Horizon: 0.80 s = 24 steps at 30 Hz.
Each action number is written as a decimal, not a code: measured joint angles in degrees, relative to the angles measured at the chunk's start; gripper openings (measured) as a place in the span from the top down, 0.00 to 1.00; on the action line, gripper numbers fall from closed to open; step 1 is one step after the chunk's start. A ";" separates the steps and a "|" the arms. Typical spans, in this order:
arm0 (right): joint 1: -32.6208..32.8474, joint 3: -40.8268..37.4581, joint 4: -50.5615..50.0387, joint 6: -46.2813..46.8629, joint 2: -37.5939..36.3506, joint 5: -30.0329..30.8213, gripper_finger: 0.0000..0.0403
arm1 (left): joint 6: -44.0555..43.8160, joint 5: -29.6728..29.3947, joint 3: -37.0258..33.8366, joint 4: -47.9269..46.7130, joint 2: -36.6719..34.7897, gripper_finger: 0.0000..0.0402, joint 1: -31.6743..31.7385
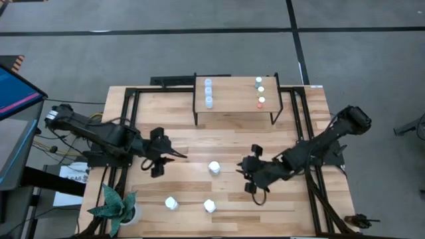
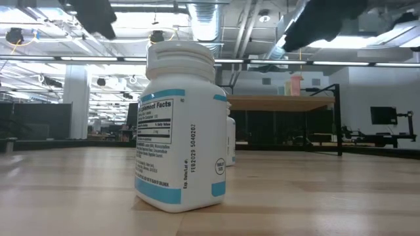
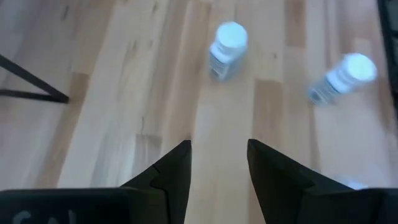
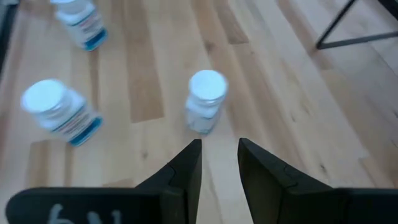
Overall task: Pick and place medicine bottles onto shelf by color
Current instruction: Put the top white big pill bottle on the shelf
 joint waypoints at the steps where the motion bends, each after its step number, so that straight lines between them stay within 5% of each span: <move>1: -0.68 0.00 0.00 0.01 0.00 -0.15 0.69 | 0.52 -0.66 -1.78 3.32 0.26 0.65 0.01; 10: -4.55 0.00 -0.32 0.07 0.00 -5.09 0.69 | 7.93 -0.50 -13.02 29.08 7.97 0.63 0.38; 24: -4.44 0.00 -2.52 4.67 0.00 -6.38 0.69 | 8.23 -2.14 -13.65 55.28 32.42 0.51 1.67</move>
